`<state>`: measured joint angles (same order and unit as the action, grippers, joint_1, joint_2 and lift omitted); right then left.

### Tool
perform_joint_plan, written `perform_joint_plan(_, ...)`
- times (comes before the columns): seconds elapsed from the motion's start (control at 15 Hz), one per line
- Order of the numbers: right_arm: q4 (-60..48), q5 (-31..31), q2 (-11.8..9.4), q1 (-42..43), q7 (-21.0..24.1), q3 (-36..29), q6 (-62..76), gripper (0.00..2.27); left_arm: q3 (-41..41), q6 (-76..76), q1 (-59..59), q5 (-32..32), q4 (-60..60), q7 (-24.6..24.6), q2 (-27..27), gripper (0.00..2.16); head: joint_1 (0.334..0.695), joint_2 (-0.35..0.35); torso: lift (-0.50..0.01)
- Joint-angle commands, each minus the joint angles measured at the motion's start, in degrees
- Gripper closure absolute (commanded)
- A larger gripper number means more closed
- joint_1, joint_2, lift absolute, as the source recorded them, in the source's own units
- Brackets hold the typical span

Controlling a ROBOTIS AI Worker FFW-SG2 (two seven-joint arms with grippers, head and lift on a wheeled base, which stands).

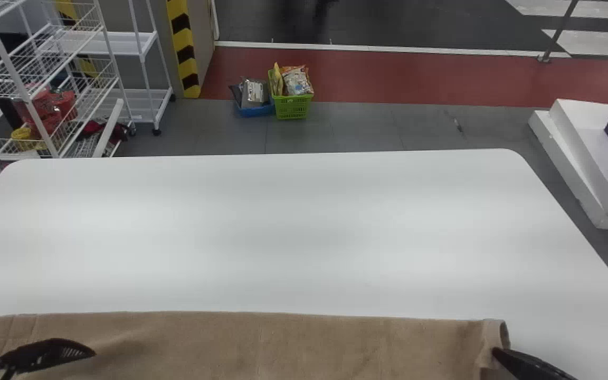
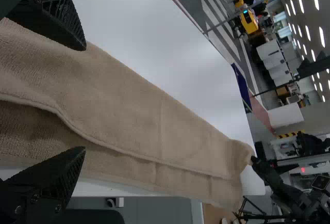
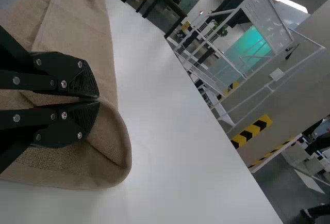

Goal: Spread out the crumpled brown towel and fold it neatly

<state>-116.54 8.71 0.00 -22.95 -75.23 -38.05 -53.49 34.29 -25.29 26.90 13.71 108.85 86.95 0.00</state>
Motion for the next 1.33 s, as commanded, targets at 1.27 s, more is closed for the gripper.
perform_joint_plan(1.27, 1.0, 1.2, 0.1, 1.0, 0.1, -2.5, -2.0, 1.02, 1.3, -3.7, -2.1, 5.8, -4.5, -1.7, -0.1, 0.73, 0.695, -0.065, -0.128)
